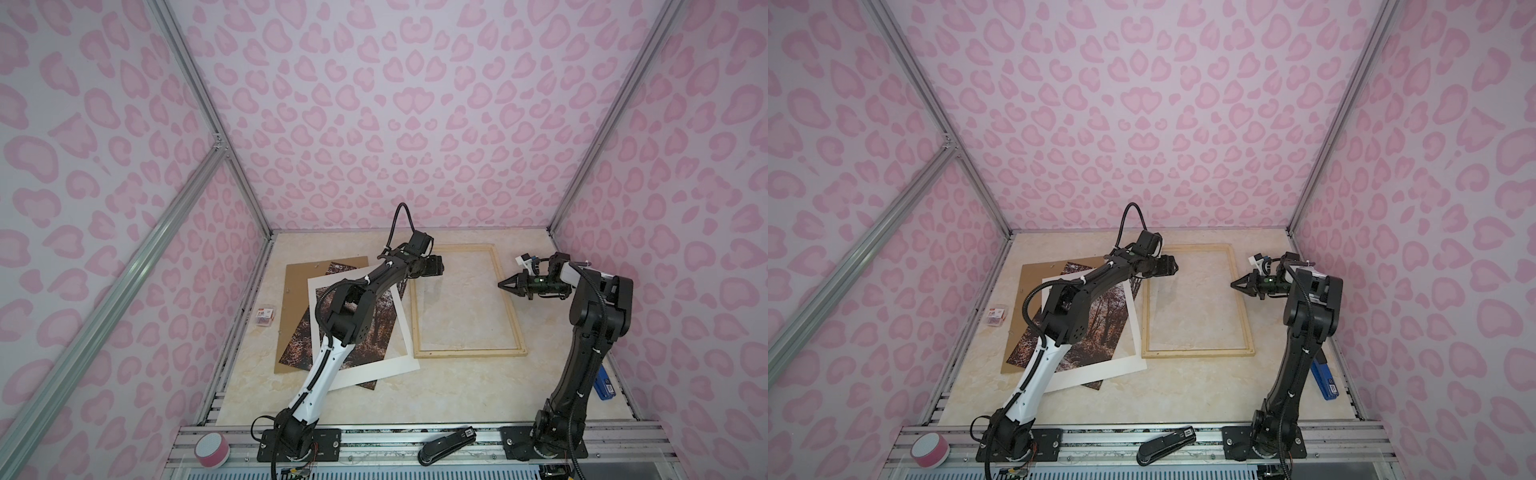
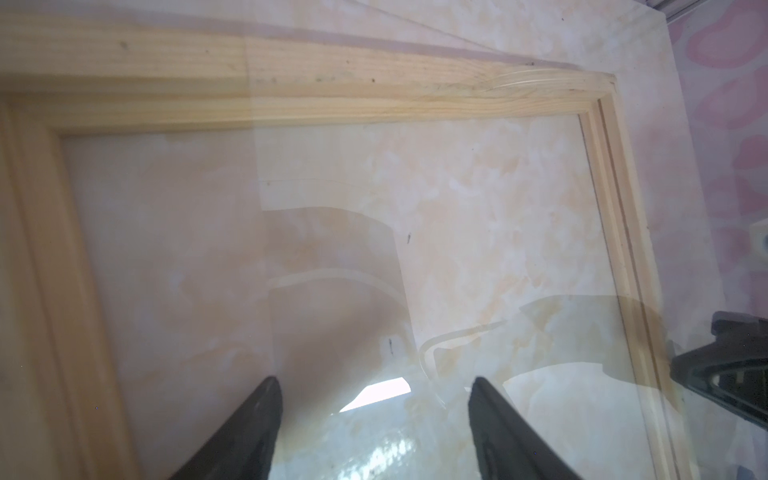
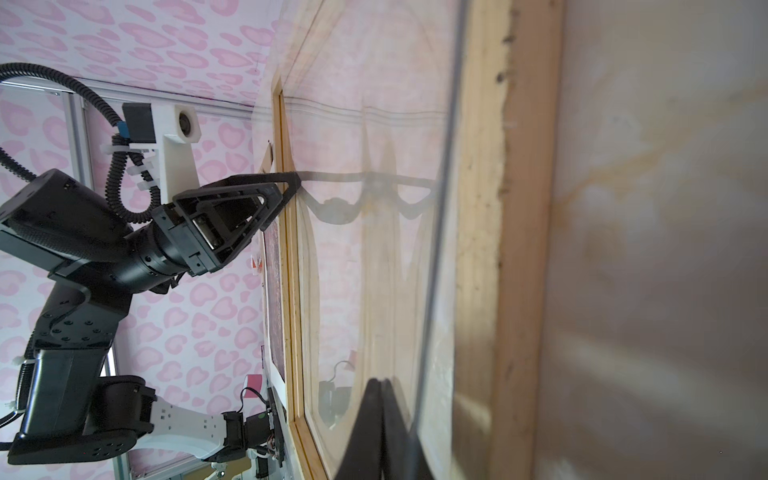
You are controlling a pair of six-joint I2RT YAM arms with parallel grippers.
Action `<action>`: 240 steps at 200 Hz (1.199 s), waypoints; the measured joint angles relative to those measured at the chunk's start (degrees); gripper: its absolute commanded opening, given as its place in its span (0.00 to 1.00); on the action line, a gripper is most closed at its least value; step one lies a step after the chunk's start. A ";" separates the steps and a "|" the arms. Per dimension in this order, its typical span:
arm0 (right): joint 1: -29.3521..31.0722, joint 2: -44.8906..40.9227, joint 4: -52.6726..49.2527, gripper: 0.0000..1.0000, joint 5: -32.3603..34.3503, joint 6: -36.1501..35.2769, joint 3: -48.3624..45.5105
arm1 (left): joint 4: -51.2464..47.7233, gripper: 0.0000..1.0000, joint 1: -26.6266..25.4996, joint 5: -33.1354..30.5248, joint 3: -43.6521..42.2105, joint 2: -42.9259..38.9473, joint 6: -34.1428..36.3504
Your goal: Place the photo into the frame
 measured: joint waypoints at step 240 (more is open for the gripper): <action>2.10 -1.09 7.08 0.00 0.00 6.62 -0.26 | 9.62 0.43 1.57 3.30 -19.15 -9.68 -2.56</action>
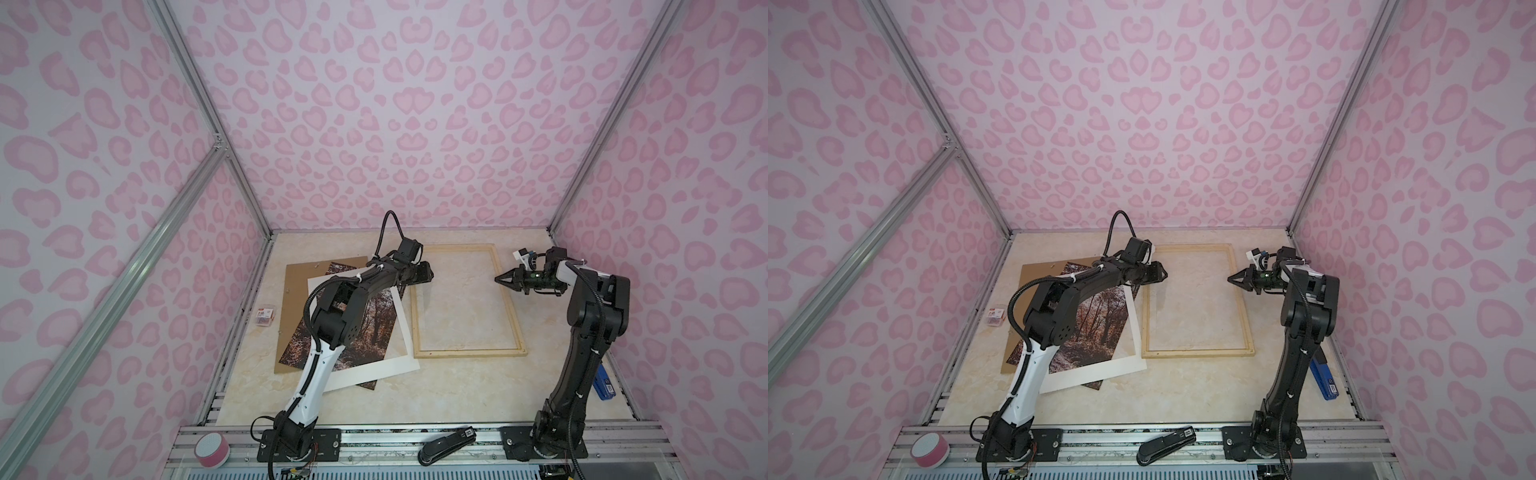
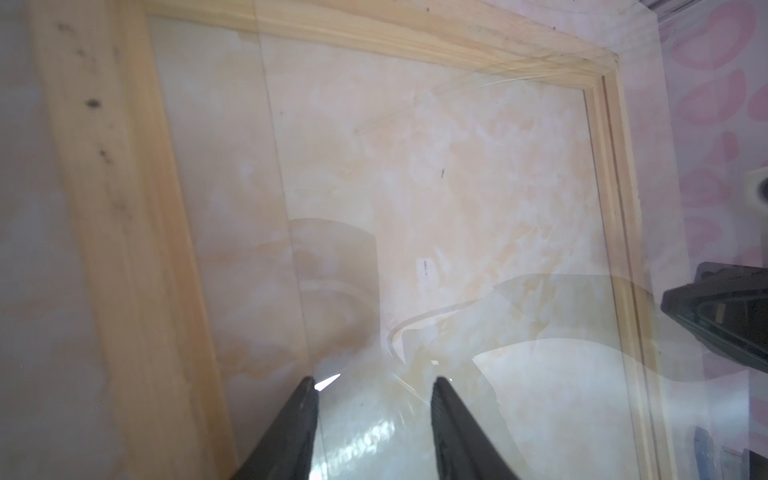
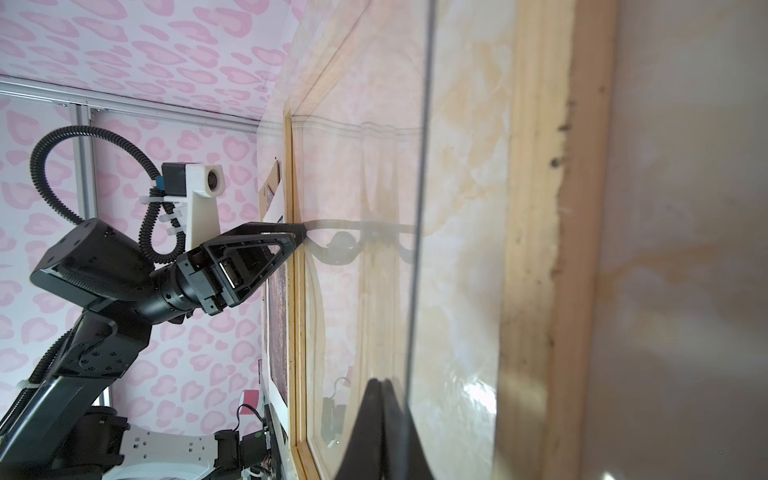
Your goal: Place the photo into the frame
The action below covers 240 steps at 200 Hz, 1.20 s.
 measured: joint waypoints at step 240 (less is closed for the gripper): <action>5.29 -8.79 19.56 0.00 -2.43 16.13 -8.59 | 7.98 0.37 3.96 1.95 -14.43 -13.62 -2.97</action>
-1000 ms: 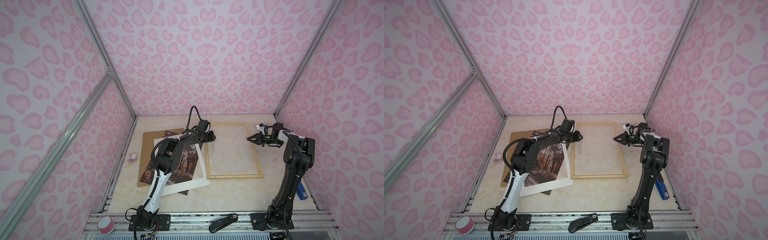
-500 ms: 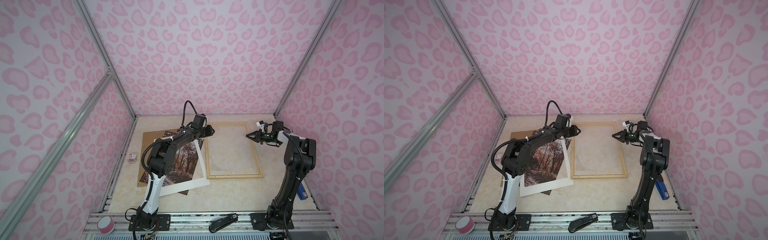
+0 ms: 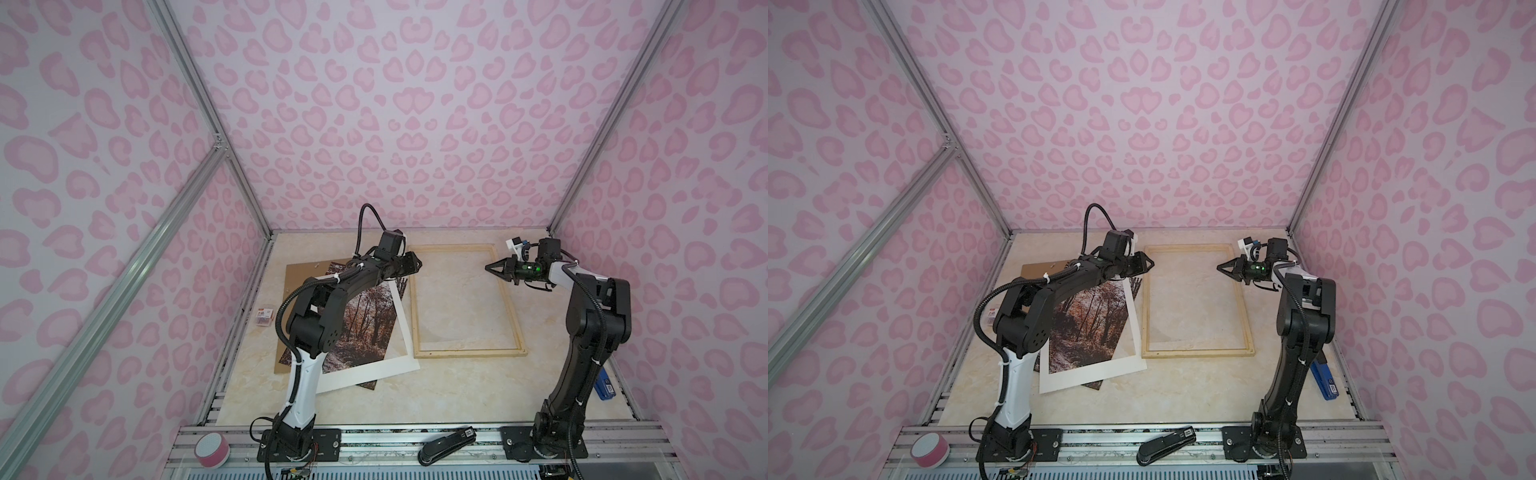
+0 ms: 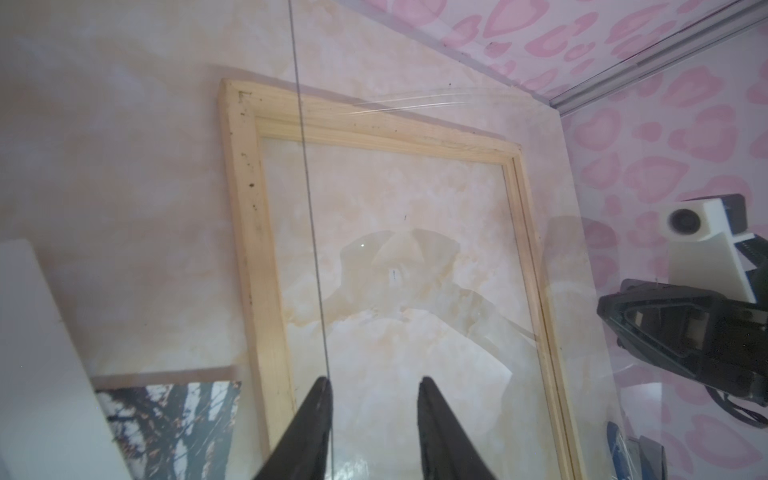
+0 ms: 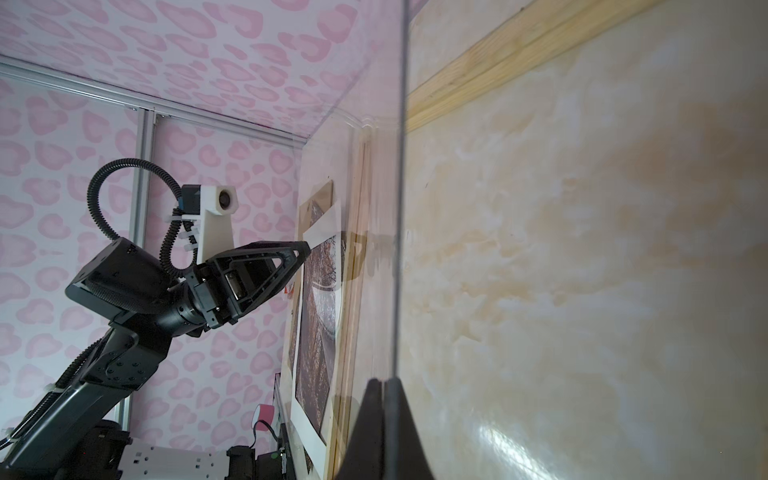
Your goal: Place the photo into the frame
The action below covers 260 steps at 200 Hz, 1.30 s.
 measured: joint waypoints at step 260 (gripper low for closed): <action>0.39 -1.46 0.42 0.00 1.33 -0.48 -7.89 | 2.51 0.61 0.42 1.18 -5.27 -2.54 -0.61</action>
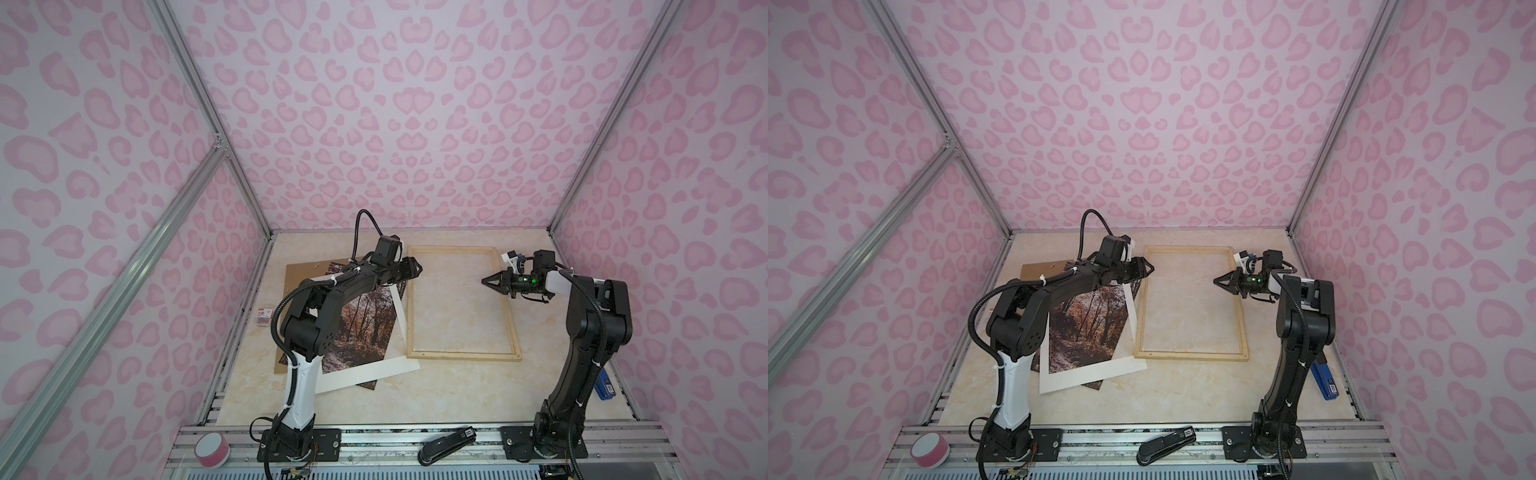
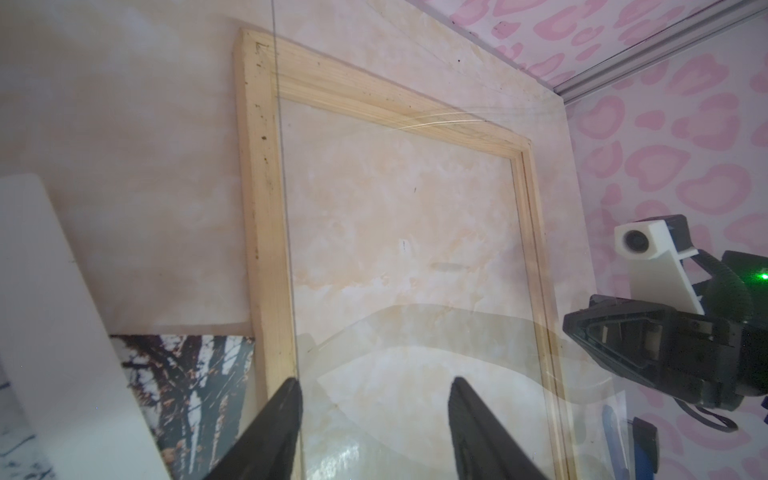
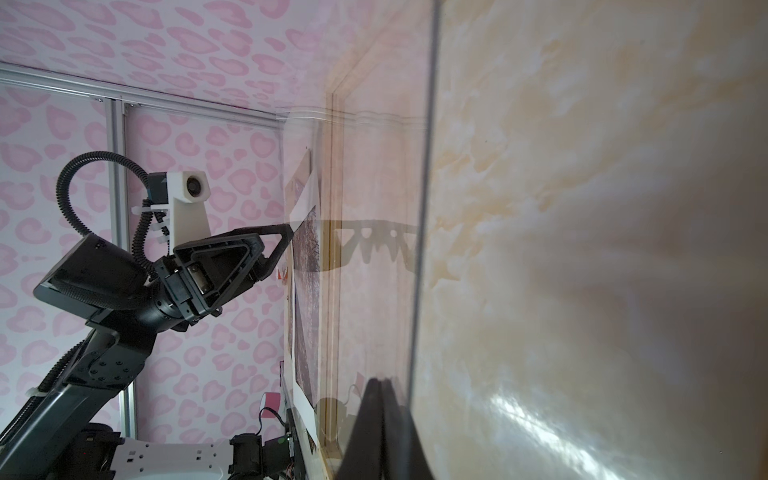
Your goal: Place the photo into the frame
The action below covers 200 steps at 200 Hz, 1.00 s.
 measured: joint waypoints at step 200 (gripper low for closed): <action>-1.20 0.13 0.72 0.00 0.96 -0.52 -1.25 | -1.40 0.67 0.00 -4.39 -0.35 -1.09 1.11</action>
